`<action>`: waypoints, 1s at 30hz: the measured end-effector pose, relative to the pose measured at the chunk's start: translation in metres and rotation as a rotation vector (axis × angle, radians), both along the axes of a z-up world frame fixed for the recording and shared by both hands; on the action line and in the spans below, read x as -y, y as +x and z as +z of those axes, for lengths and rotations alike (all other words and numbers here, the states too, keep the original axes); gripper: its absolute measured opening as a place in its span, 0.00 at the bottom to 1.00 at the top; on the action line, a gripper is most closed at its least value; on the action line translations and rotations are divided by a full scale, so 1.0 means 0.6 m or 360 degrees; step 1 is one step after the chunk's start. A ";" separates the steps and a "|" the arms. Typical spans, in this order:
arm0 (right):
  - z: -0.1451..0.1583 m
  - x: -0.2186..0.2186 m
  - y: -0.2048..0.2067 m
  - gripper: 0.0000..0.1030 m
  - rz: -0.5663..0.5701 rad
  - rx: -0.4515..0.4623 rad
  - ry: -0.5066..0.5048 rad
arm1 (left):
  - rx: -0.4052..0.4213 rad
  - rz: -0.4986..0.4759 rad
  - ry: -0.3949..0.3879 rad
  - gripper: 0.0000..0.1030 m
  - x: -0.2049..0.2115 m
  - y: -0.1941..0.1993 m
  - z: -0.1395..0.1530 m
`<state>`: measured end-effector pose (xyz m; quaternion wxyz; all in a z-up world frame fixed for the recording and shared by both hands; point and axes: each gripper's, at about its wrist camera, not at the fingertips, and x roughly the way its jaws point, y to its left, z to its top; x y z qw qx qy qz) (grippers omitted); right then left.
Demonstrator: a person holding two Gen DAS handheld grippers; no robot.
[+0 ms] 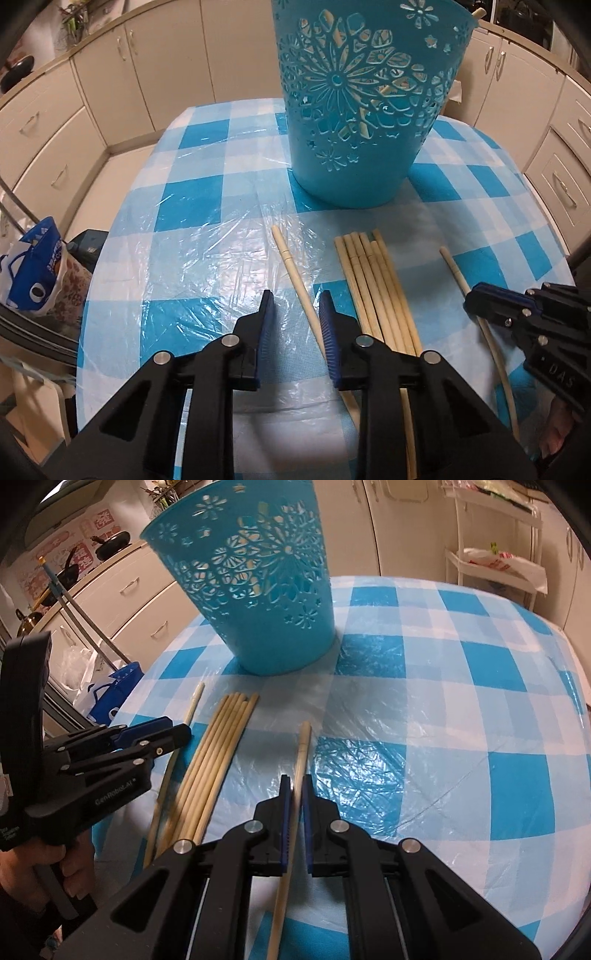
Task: Organize utensils
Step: 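Close the left tool on another chopstick from the pile, then lift the left tool's chopstick over the blue cup and release it inside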
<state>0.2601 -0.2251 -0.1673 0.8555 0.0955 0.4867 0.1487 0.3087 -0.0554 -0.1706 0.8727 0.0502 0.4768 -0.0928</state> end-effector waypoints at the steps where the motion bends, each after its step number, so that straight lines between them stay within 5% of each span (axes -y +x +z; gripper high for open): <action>1: 0.000 -0.003 0.002 0.07 0.0006 0.0005 -0.0014 | -0.0018 0.0000 0.0005 0.24 0.001 0.004 0.000; 5: 0.002 -0.017 0.001 0.07 0.0030 0.0028 -0.0088 | -0.0025 -0.0009 0.0036 0.24 0.010 0.013 -0.001; 8: 0.002 -0.012 0.002 0.06 0.0006 0.0006 -0.0062 | -0.0020 -0.0022 0.0010 0.06 0.010 0.017 -0.002; 16: -0.015 0.045 -0.010 0.06 -0.0234 -0.0006 0.0333 | 0.0059 0.0019 -0.0086 0.05 -0.010 -0.016 0.014; 25: -0.018 0.055 -0.013 0.06 -0.0301 0.0011 0.0382 | 0.0340 0.0016 -0.0192 0.05 -0.023 -0.064 0.089; 30: -0.019 0.055 -0.014 0.06 -0.0302 0.0014 0.0383 | 0.0614 -0.0012 -0.0376 0.05 -0.043 -0.094 0.158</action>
